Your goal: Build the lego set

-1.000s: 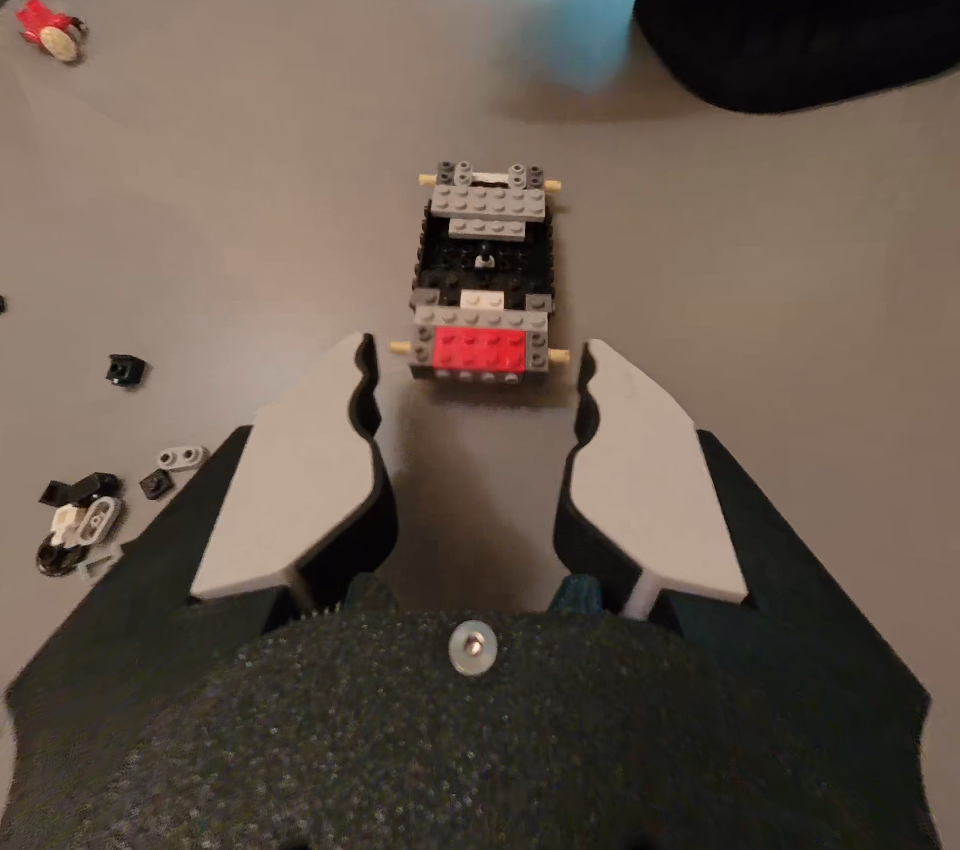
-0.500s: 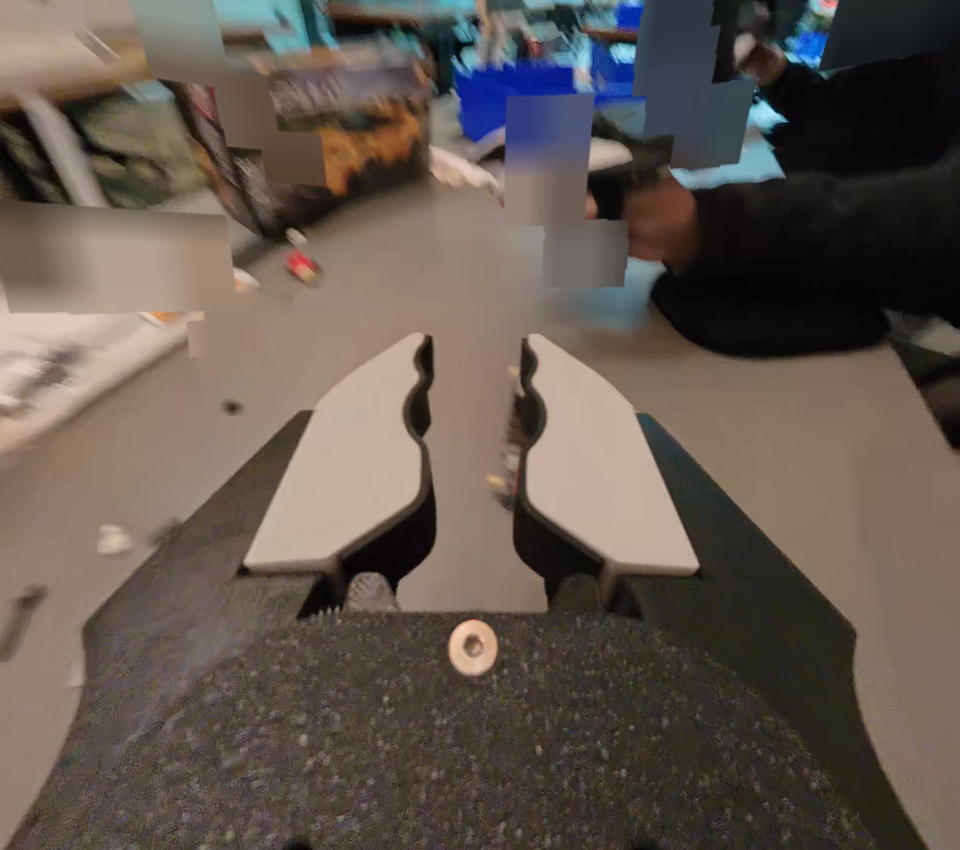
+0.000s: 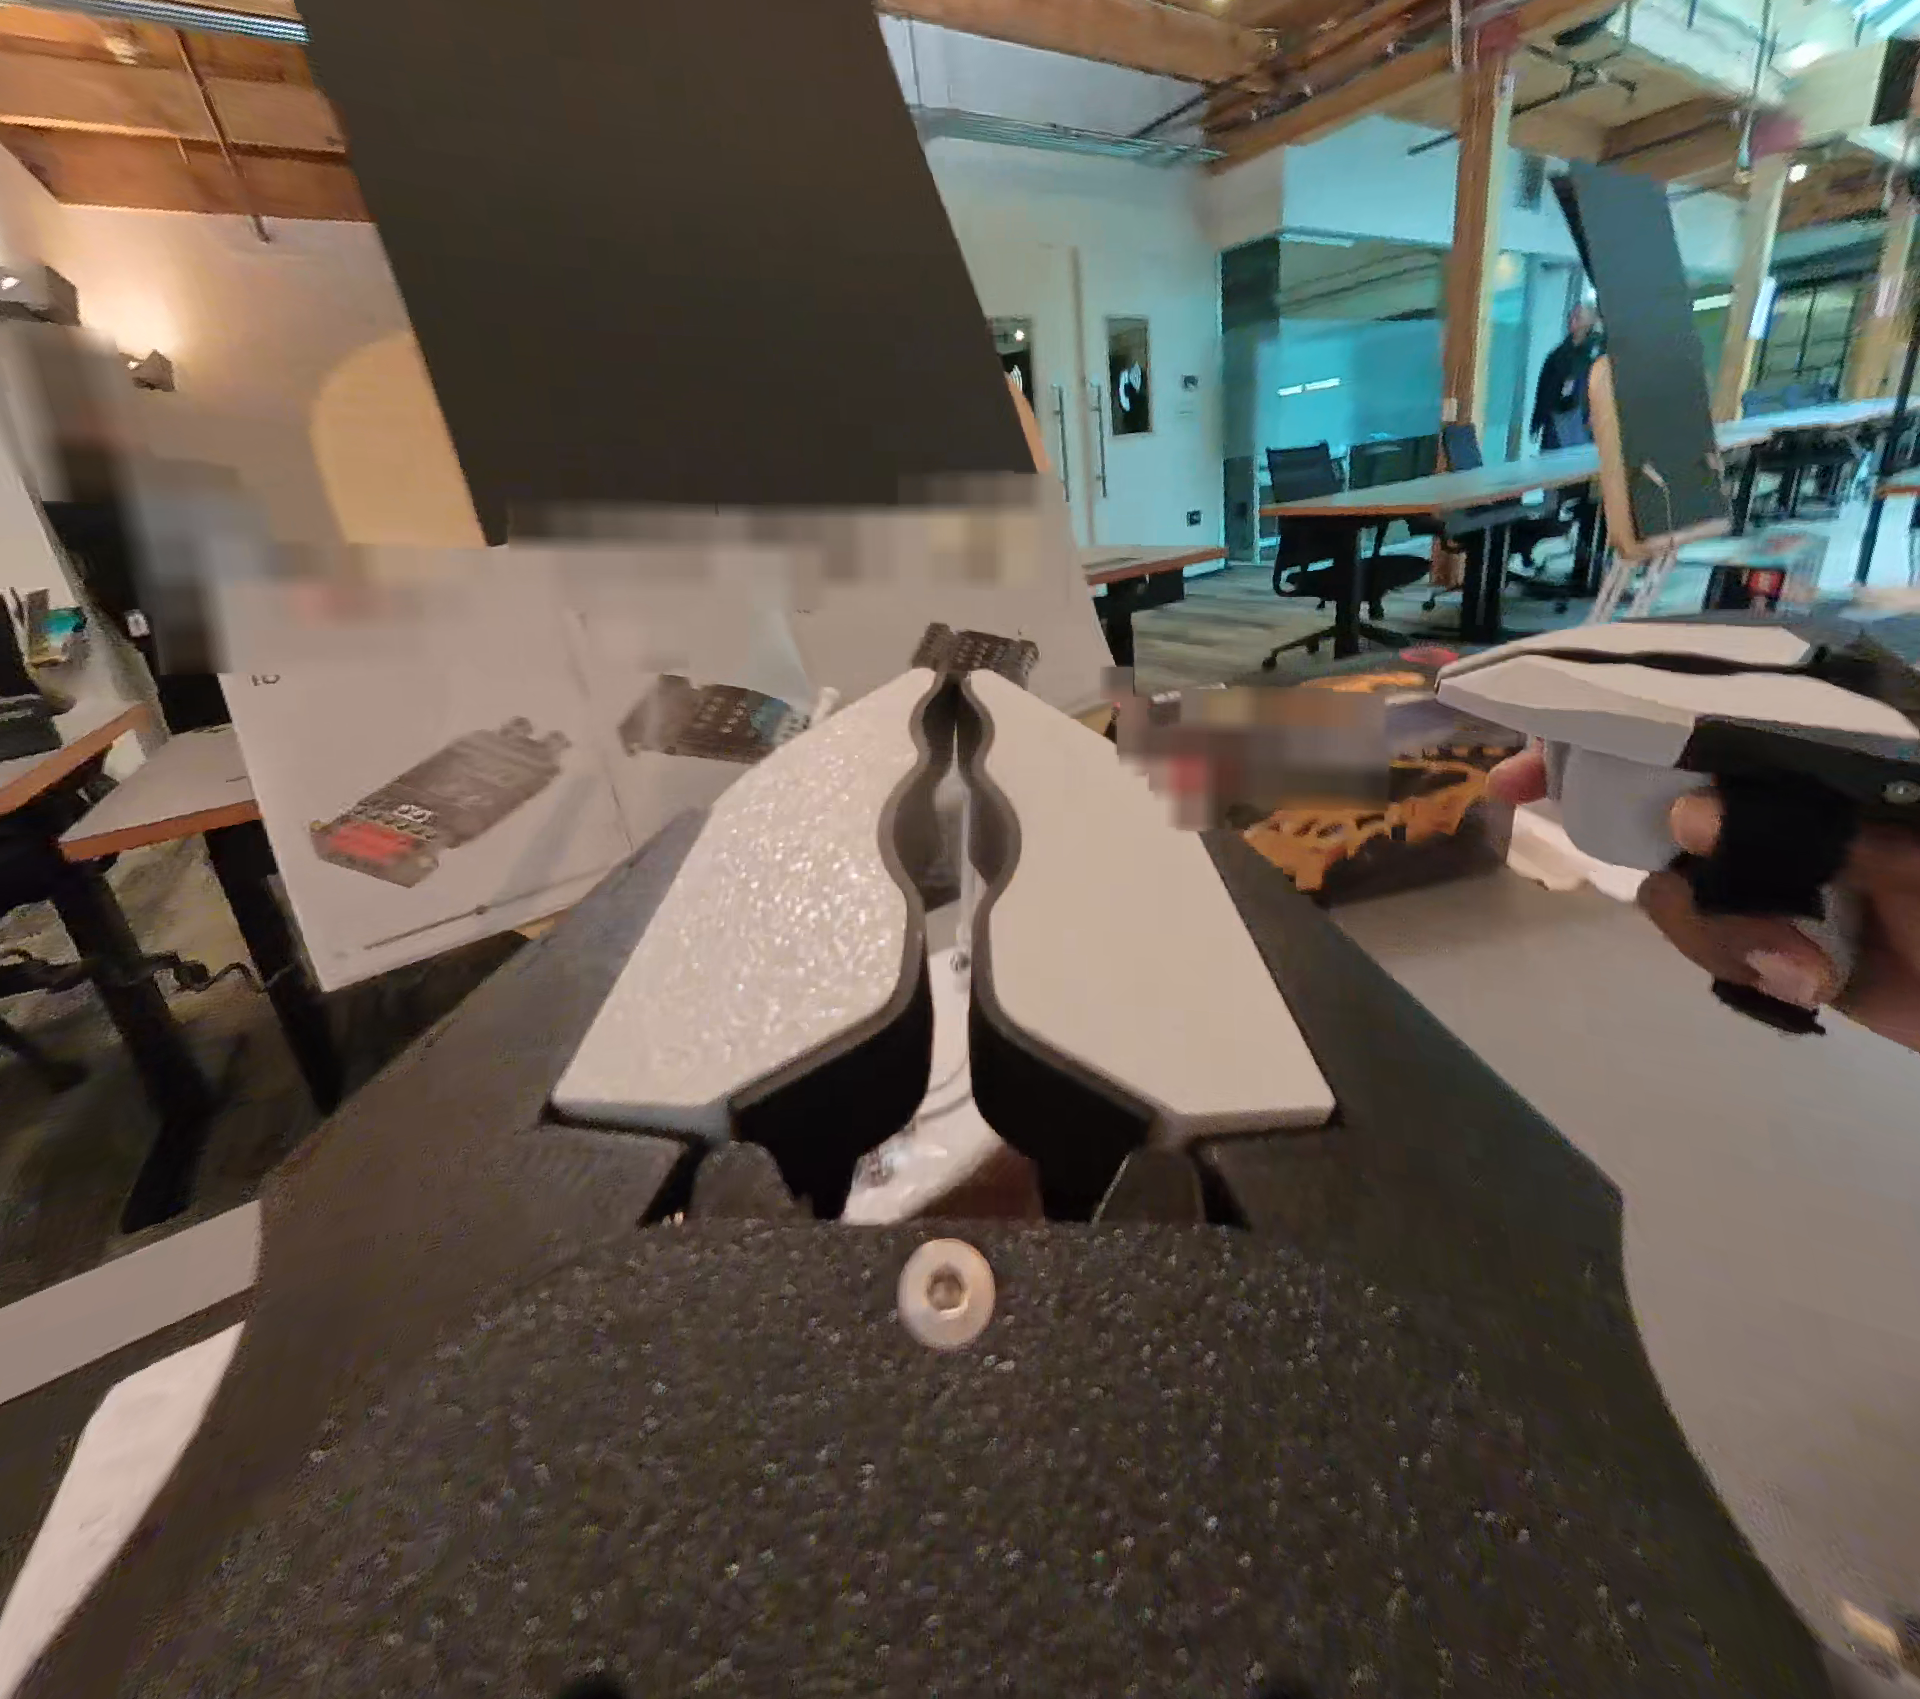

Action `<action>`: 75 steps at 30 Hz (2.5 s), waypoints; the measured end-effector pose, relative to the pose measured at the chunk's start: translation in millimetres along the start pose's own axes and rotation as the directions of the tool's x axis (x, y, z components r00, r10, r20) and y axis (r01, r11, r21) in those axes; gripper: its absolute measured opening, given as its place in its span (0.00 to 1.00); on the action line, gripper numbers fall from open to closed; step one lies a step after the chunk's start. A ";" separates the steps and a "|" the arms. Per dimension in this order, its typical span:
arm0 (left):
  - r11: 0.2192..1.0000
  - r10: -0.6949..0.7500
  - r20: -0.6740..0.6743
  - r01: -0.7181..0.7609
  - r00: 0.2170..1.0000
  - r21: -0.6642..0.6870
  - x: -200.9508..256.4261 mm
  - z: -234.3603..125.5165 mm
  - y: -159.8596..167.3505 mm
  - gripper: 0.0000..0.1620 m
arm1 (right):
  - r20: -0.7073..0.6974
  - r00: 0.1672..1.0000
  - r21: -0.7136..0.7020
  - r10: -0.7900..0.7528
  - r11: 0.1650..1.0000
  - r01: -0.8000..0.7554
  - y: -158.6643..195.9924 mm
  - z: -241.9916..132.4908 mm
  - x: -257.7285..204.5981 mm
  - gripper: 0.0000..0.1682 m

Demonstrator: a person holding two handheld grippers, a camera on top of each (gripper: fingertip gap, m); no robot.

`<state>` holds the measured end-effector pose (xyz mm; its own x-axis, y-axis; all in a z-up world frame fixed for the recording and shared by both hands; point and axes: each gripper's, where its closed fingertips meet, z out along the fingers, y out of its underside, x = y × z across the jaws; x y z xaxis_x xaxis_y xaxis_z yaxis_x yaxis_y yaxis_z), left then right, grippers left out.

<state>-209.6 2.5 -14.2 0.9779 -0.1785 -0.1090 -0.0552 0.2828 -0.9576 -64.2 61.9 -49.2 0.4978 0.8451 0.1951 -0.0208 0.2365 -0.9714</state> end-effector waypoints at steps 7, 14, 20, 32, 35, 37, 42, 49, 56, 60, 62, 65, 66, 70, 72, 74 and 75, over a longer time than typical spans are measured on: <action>0.992 -0.122 0.142 0.127 0.982 -0.025 -60.7 5.5 31.7 0.00 | -0.114 0.988 -0.044 -0.104 0.994 0.100 20.0 49.5 64.3 0.00; 0.984 -0.100 0.179 0.123 0.979 -0.127 -76.9 1.6 72.8 0.00 | -0.158 0.972 -0.185 -0.172 0.973 0.142 44.8 115.1 143.6 0.19; 0.982 -0.047 0.144 0.072 0.988 -0.173 -60.5 10.3 84.3 0.00 | -0.161 0.903 -0.185 -0.399 0.911 0.369 24.8 150.9 157.9 0.43; 0.973 -0.071 0.083 0.088 0.994 -0.214 -45.6 14.8 104.5 0.00 | -0.173 0.918 -0.203 -0.358 0.925 0.322 34.7 180.6 162.1 0.33; 0.973 -0.056 0.059 0.068 0.997 -0.222 -38.3 16.5 106.2 0.00 | -0.170 0.924 -0.184 -0.343 0.932 0.312 36.9 181.3 157.7 0.27; 0.972 -0.050 0.048 0.060 0.998 -0.225 -34.5 17.0 106.9 0.00 | -0.158 0.928 -0.184 -0.337 0.934 0.308 37.9 180.7 155.7 0.18; 0.970 -0.052 0.041 0.061 0.998 -0.235 -32.8 16.8 110.5 0.00 | -0.197 0.913 -0.165 -0.358 0.930 0.329 25.4 174.1 166.3 0.23; 0.969 -0.053 0.030 0.058 0.998 -0.239 -29.8 16.8 112.4 0.00 | -0.174 0.926 -0.187 -0.336 0.934 0.304 28.1 181.8 178.5 0.38; 0.967 -0.050 0.007 0.050 0.999 -0.248 -22.5 17.4 115.5 0.00 | -0.154 0.938 -0.176 -0.312 0.942 0.285 34.6 181.8 172.6 0.15; 0.966 -0.046 -0.013 0.041 0.999 -0.254 -14.4 19.0 116.4 0.00 | -0.117 0.936 -0.184 -0.332 0.933 0.308 38.6 181.7 166.1 0.02; 0.965 -0.031 -0.024 0.023 0.999 -0.263 -10.5 19.5 118.5 0.00 | -0.124 0.923 -0.192 -0.363 0.922 0.337 38.4 180.7 163.9 0.00; 0.965 -0.030 -0.030 0.021 0.999 -0.261 -6.6 21.4 113.9 0.00 | -0.138 0.917 -0.171 -0.374 0.921 0.350 33.7 175.4 158.5 0.00; 0.965 -0.026 -0.021 0.020 0.999 -0.263 -6.5 22.8 109.7 0.00 | -0.145 0.911 -0.156 -0.386 0.918 0.364 30.6 172.1 155.3 0.00; 0.959 -0.086 -0.075 0.062 0.993 -0.276 6.7 43.1 80.8 0.07 | -0.158 0.825 -0.107 -0.543 0.840 0.532 18.9 157.7 129.5 0.00; 0.955 -0.155 -0.130 0.114 0.979 -0.274 14.8 65.4 60.9 0.12 | -0.146 0.770 -0.084 -0.620 0.784 0.615 15.2 151.3 109.9 0.00; 0.938 -0.252 -0.171 0.197 0.952 -0.286 17.9 93.7 44.5 0.14 | -0.143 0.695 -0.077 -0.704 0.708 0.702 13.8 147.2 92.1 0.00; 0.922 -0.295 -0.180 0.230 0.938 -0.310 16.7 109.6 41.5 0.17 | -0.141 0.655 -0.079 -0.742 0.668 0.740 14.5 146.7 84.4 0.00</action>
<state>-173.5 114.5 -26.6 0.8978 -0.4201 0.1323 0.1119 -0.0729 -0.9910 -149.7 207.0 -26.9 0.4636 0.3110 0.8297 0.4227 0.7454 -0.5155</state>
